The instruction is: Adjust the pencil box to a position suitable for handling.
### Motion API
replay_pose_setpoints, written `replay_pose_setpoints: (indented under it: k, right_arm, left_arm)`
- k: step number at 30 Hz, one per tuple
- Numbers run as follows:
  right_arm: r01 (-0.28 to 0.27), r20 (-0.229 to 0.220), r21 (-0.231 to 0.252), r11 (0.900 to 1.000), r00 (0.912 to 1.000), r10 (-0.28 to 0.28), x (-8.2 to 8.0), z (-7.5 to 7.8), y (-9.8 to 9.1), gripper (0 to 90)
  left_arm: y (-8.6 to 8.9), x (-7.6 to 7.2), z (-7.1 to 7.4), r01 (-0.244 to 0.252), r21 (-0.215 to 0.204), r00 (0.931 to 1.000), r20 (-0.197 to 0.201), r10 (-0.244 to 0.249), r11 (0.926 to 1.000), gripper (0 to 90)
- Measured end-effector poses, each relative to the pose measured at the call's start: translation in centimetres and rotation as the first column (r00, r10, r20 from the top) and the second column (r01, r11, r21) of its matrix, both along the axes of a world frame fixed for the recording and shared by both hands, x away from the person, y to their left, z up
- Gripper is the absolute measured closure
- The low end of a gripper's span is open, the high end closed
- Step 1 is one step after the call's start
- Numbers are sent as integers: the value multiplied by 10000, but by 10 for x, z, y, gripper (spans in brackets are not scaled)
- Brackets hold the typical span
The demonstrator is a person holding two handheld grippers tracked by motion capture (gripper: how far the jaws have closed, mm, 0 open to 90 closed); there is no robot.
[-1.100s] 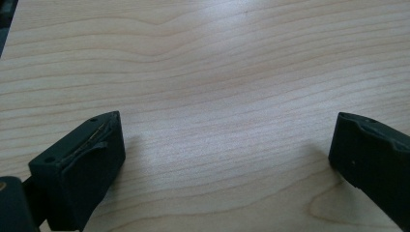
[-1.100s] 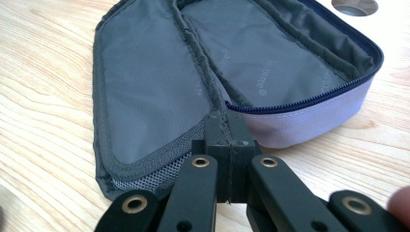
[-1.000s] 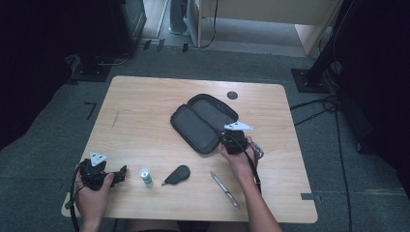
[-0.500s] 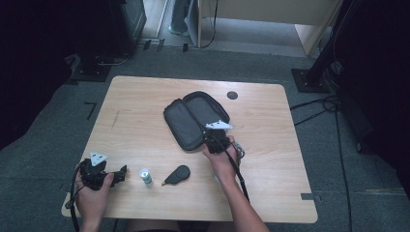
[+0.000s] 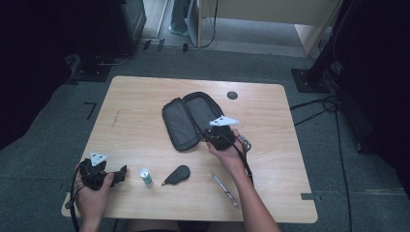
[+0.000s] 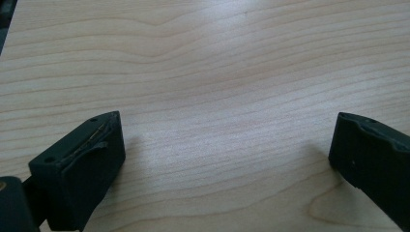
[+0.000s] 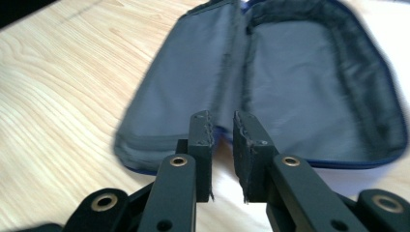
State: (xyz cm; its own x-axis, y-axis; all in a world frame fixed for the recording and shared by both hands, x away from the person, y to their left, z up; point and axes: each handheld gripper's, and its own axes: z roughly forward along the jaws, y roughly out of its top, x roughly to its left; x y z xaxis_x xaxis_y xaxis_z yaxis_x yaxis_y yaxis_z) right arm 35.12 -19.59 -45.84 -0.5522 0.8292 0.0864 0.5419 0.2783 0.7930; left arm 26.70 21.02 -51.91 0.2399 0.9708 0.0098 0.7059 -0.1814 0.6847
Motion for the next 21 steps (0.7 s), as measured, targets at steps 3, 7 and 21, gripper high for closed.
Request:
replay_pose_setpoints:
  k: [3, 7, 21]
  right_arm:
    - [-271, 204, -449, 9986, 9994, 281, 5, -1, -9, 724]
    - [-1138, 351, -1154, 9868, 9923, 1185, 17, -10, -21, 616]
    - [-2328, -27, -2511, 9396, 9708, 2398, 36, -32, -12, 407]
  left_arm:
    - [0, 0, 0, -3, -4, 10000, 2, 3, 10000, 0]
    - [0, 0, 0, -4, -5, 10000, 3, 4, 10000, 0]
    - [0, 0, 0, 52, 12, 10000, -5, -52, 10000, 0]
